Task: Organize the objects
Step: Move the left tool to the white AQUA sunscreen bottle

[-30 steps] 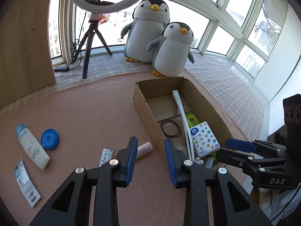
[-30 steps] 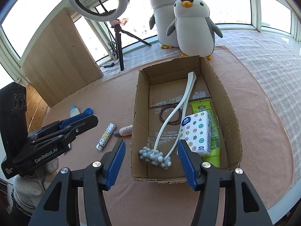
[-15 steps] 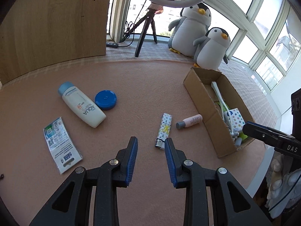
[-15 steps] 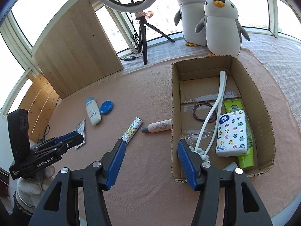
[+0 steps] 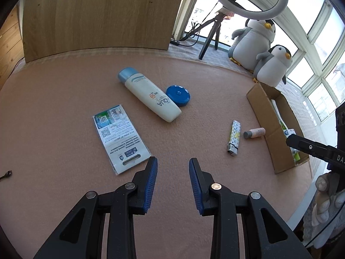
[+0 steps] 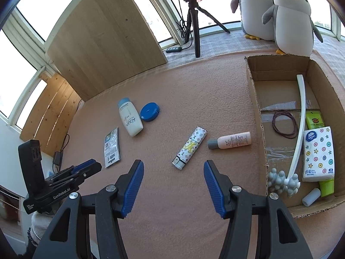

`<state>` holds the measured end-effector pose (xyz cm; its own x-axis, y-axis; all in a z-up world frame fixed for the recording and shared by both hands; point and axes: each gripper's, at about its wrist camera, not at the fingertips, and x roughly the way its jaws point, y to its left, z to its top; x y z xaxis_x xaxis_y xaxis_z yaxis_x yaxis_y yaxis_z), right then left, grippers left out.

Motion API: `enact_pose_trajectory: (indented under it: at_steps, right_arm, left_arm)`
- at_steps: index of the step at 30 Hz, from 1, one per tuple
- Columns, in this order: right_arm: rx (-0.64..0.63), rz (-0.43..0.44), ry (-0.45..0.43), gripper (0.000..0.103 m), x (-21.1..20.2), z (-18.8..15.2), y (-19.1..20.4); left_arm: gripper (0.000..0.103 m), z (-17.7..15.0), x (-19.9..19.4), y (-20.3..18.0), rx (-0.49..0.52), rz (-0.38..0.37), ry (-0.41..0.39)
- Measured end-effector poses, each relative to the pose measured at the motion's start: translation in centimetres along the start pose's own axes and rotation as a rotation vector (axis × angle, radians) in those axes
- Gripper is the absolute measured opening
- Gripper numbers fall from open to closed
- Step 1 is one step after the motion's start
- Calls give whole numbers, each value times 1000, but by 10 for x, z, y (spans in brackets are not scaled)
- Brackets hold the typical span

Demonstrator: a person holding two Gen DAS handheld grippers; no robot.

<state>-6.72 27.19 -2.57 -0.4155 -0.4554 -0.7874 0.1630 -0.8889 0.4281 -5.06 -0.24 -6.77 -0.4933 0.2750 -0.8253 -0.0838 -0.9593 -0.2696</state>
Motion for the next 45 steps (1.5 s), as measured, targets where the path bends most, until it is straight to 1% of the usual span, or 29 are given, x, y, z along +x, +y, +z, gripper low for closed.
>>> enact_pose_trajectory:
  at_steps: [6,10,14,18,21,24,27,29,31,33,36,37,39,42,45]
  right_arm:
    - [7,67,85,54,37,7,25]
    - [-26,83,107,54,57,16,45]
    - [-64,100,110,54,73,36,67]
    - [-84,118,109,54,89,62,82]
    - [-74,114,117,54,100,71,86]
    - [-81,107,133,54,107,70,91]
    - [-111,86,147,54,110,61,94]
    - [-128,71,157,54,110,53,93]
    - [-135,56,163,54,108,47,90]
    - [-135,43,167,54,104,43,84]
    - [-128,26,165,54,98,39,74]
    - [-123,21,163,54,95,38,71]
    - [-111,14,159,54,90,38,65]
    - [-94,9,154,54,85,37,57]
    - [-89,2,151,54,82,36,55]
  left_arm:
    - [33,-2,1,35,-66,13,9]
    - [33,-1,2,51,-83,25,10]
    - [33,6,5,63,-102,21,9]
    - [33,25,9,72,-123,20,-15]
    - [33,52,16,78,-140,41,-42]
    - [33,84,28,84,-162,30,-62]
    - [33,115,44,87,-176,26,-73]
    - [34,135,60,90,-197,13,-69]
    - [38,149,76,93,-218,1,-59]
    - [38,161,93,93,-221,9,-39]
    - [40,171,114,89,-204,24,-8]
    - [44,174,120,86,-193,28,1]
    - [48,175,128,77,-163,35,14]
    - [48,171,136,64,-115,69,28]
    - [48,160,143,55,-86,81,51]
